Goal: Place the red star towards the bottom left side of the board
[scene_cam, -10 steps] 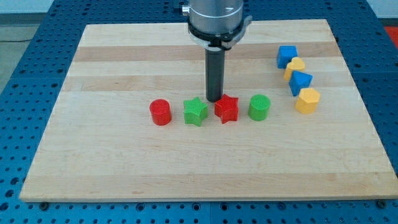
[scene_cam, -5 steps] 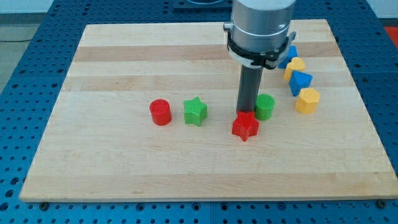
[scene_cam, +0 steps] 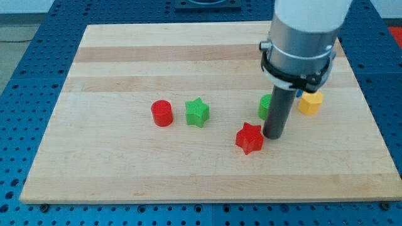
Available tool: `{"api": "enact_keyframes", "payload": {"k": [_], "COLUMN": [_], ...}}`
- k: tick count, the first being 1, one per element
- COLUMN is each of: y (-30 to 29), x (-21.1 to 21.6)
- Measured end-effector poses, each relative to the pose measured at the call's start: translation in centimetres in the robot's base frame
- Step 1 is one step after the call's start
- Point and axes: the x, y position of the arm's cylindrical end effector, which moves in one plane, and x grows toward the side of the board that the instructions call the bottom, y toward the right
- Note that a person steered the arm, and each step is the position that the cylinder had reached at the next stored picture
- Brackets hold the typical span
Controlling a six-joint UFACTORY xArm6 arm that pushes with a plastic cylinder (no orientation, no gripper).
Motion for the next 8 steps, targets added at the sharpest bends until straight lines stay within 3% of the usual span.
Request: {"api": "enact_keyframes", "payload": {"k": [1, 3, 5, 6, 8], "y": [-0.8, -8.9, -9.9, -12.5, -17.3], "x": [1.7, 0.9, -3.9, -3.8, 1.2]}}
